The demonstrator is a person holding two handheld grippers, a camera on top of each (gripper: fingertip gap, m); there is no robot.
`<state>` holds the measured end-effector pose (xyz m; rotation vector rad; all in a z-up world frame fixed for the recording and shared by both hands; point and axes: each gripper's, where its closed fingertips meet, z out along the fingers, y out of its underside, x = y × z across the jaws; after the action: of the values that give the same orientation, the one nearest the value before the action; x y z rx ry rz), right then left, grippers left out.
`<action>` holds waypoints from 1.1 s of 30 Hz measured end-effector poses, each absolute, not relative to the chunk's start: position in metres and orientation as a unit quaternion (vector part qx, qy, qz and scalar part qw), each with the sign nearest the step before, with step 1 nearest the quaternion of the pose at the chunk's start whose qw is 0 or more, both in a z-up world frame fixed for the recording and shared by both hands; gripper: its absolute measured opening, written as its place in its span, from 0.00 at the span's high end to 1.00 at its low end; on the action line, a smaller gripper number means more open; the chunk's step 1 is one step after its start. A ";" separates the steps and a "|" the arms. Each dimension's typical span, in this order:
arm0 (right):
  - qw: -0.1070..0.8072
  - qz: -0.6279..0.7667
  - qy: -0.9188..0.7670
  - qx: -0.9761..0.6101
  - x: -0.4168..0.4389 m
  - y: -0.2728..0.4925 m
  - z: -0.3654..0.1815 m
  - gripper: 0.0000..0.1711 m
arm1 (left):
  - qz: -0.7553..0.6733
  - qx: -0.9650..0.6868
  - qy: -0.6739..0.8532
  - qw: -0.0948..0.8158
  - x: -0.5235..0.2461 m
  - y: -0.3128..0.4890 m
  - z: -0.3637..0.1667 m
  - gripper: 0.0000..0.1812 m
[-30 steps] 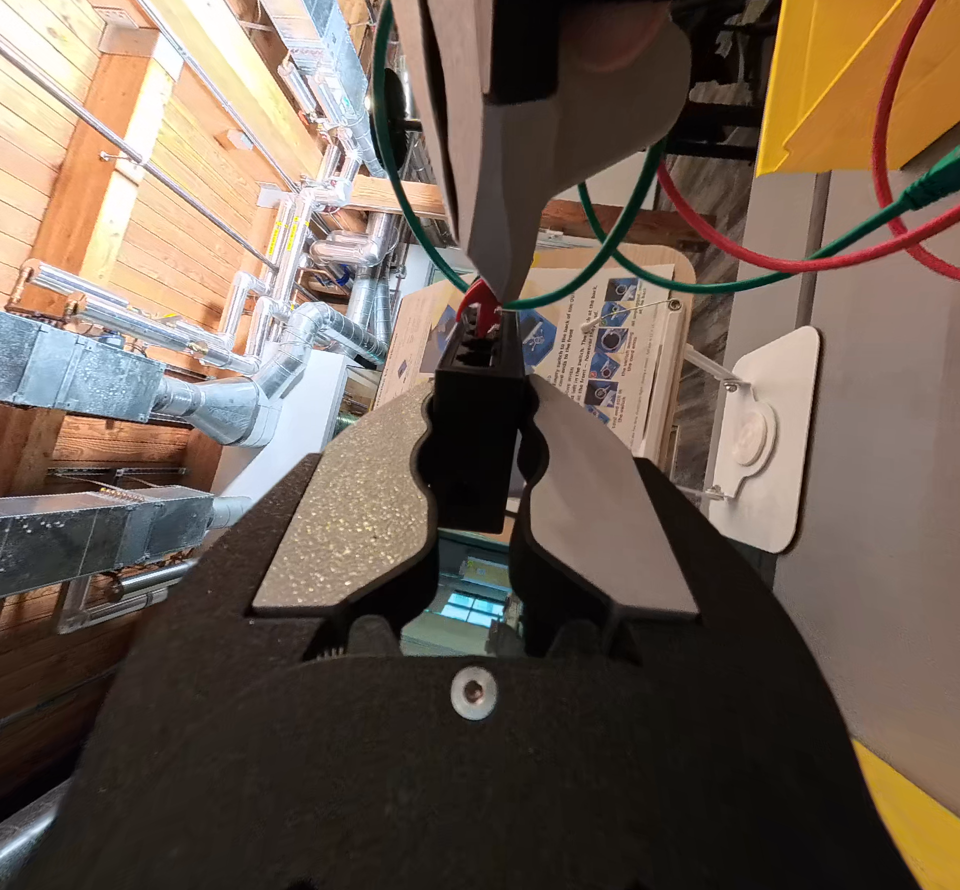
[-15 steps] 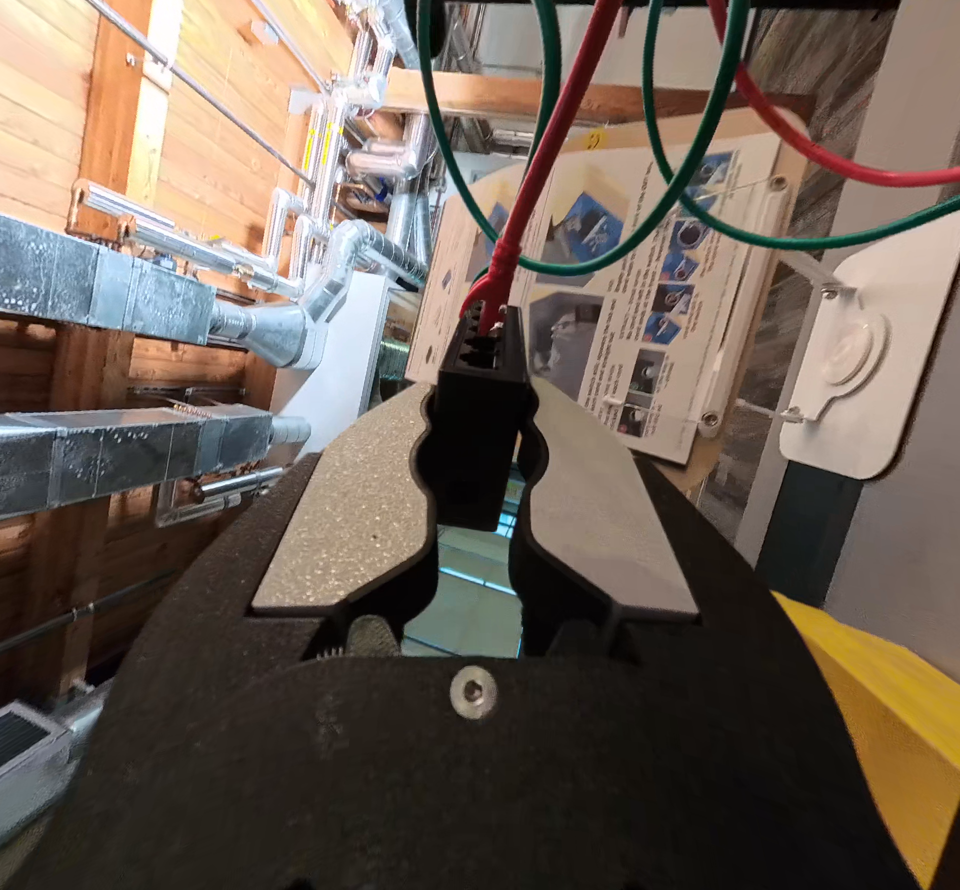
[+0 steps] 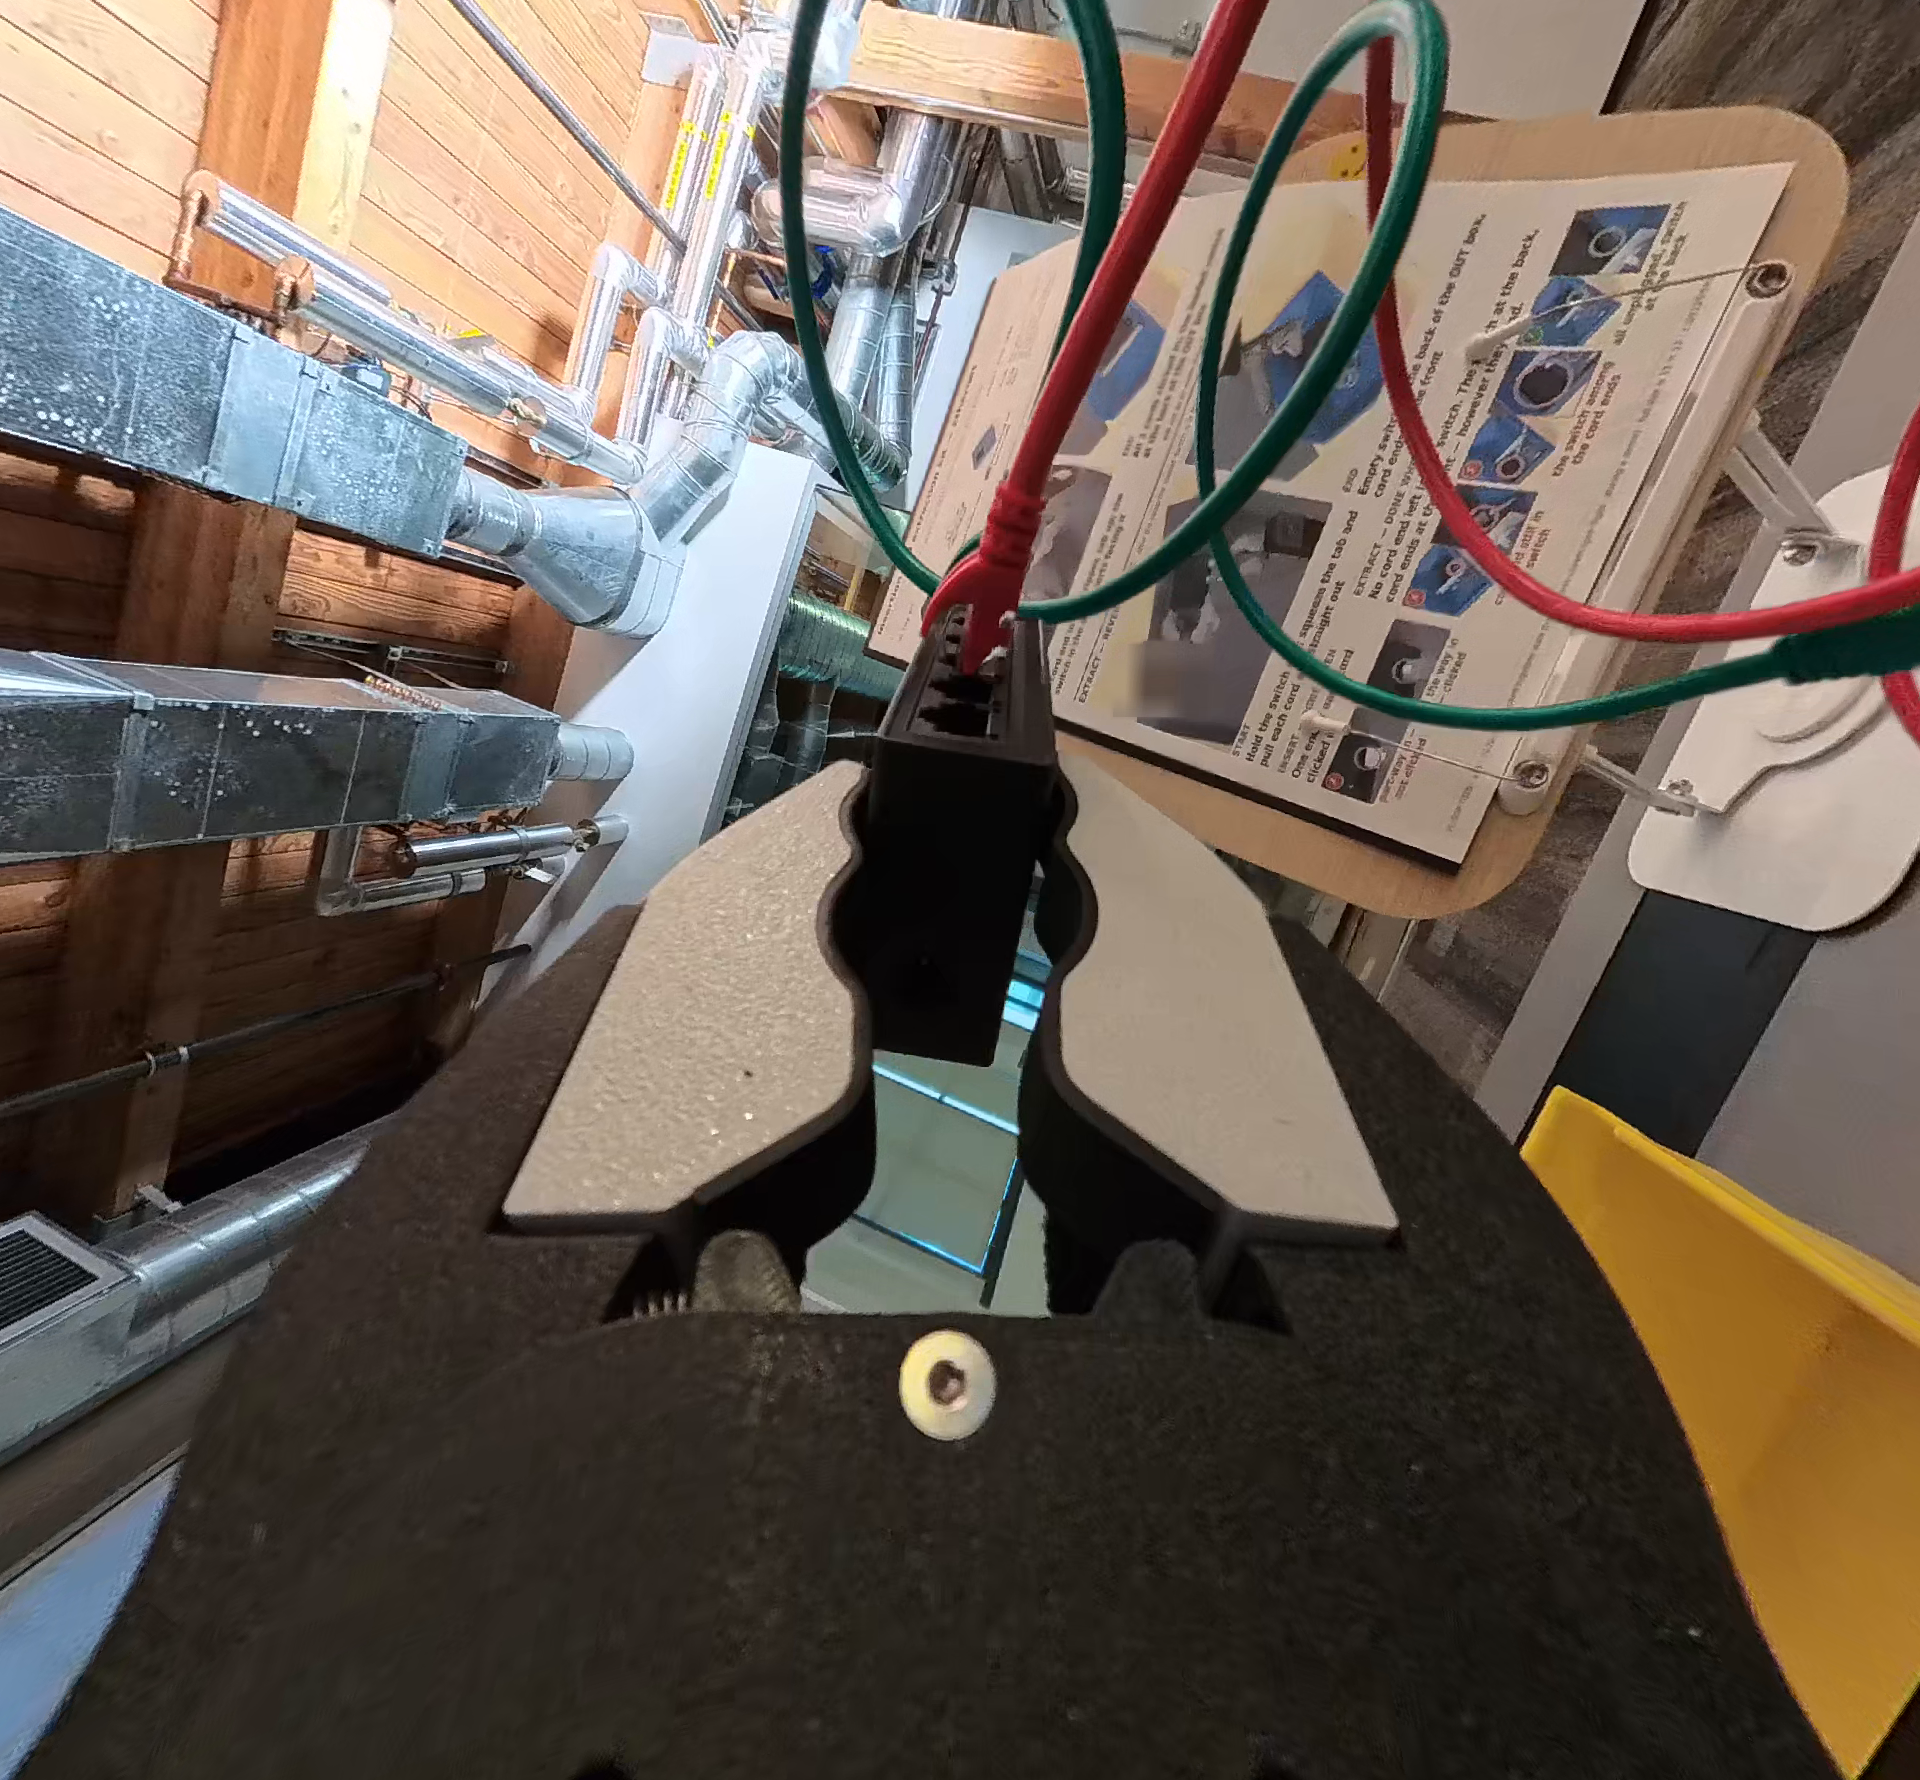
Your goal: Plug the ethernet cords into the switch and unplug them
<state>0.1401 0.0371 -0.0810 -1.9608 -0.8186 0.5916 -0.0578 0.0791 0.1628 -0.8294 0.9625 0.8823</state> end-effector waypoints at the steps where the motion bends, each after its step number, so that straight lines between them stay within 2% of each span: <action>1: 0.429 0.243 -0.317 -0.810 0.140 0.037 -0.097 0.94 | 0.397 -0.374 0.435 0.717 -0.057 0.079 0.163 0.85; 4: 0.377 0.230 -0.287 -0.850 0.143 0.040 -0.129 0.92 | 0.392 -0.373 0.437 0.718 -0.055 0.077 0.164 0.85; 10: 0.321 0.251 -0.248 -0.879 0.140 0.039 -0.150 0.81 | 0.382 -0.368 0.441 0.724 -0.051 0.072 0.166 0.85; 14: 0.337 0.212 -0.271 -0.876 0.139 0.047 -0.153 0.86 | 0.379 -0.368 0.445 0.723 -0.047 0.073 0.164 0.85; 22: 0.349 0.173 -0.270 -0.881 0.134 0.053 -0.155 0.82 | 0.381 -0.372 0.449 0.717 -0.046 0.074 0.162 0.85; 26: 0.355 0.147 -0.289 -0.877 0.133 0.056 -0.157 0.89 | 0.382 -0.368 0.452 0.717 -0.044 0.075 0.161 0.85; 33: 0.397 0.165 -0.332 -0.840 0.130 0.046 -0.143 0.91 | 0.375 -0.370 0.459 0.716 -0.040 0.076 0.156 0.85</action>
<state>0.1301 0.0460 -0.1426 -2.1266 -0.8399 0.4178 -0.0404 0.0764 0.1564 -0.8181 1.0158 0.8296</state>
